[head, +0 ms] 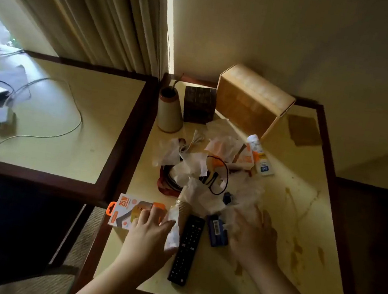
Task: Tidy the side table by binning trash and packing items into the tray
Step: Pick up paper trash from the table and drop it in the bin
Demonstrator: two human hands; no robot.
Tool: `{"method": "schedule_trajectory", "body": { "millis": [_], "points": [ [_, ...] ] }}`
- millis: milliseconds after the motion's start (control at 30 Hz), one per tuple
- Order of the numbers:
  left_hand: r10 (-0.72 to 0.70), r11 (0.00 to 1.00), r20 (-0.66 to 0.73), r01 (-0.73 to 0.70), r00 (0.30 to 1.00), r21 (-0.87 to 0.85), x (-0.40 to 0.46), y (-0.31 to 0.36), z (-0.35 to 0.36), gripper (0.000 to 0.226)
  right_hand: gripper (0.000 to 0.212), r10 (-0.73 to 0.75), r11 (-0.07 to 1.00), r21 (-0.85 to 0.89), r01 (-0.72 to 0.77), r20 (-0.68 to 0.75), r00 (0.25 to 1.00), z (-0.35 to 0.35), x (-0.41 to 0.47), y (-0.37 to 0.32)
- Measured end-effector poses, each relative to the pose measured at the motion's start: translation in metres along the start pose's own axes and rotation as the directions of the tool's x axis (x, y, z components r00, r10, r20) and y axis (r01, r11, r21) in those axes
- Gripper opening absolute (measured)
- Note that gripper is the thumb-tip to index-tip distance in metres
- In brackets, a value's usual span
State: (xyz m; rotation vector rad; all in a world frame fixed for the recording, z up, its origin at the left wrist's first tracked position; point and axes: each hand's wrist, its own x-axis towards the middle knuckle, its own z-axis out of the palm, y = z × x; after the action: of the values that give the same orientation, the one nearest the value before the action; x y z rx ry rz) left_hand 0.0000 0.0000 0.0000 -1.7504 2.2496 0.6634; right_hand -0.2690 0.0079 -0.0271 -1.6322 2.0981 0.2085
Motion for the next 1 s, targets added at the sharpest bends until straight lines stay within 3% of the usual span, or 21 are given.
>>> {"method": "schedule_trajectory", "body": {
  "millis": [167, 400, 700, 833, 1000],
  "points": [
    [0.087, 0.992, -0.053, -0.081, 0.995, 0.099, 0.007, -0.016, 0.03, 0.064, 0.044, -0.002, 1.0, 0.008, 0.002, -0.044, 0.999, 0.02, 0.01, 0.002],
    [0.166, 0.986, -0.228, -0.161, 0.959, 0.041, 0.01, -0.021, 0.04, 0.046, 0.008, -0.004, 0.999, 0.041, 0.007, -0.087, 0.996, 0.037, 0.014, 0.01],
    [0.151, 0.987, -0.244, -0.16, 0.958, -0.015, -0.002, -0.017, 0.04, 0.037, 0.005, -0.023, 0.951, 0.297, 0.081, -0.193, 0.981, 0.023, 0.009, 0.031],
    [0.108, 0.98, -0.33, -0.156, 0.938, -0.123, -0.005, 0.012, 0.022, 0.027, 0.008, 0.004, 0.878, 0.467, 0.107, -0.231, 0.973, 0.017, 0.001, 0.041],
    [0.159, 0.966, -0.437, -0.231, 0.885, -0.115, 0.03, 0.069, -0.005, 0.011, 0.015, 0.086, 0.853, 0.519, 0.044, -0.223, 0.971, 0.012, -0.011, 0.045]
  ]
}}
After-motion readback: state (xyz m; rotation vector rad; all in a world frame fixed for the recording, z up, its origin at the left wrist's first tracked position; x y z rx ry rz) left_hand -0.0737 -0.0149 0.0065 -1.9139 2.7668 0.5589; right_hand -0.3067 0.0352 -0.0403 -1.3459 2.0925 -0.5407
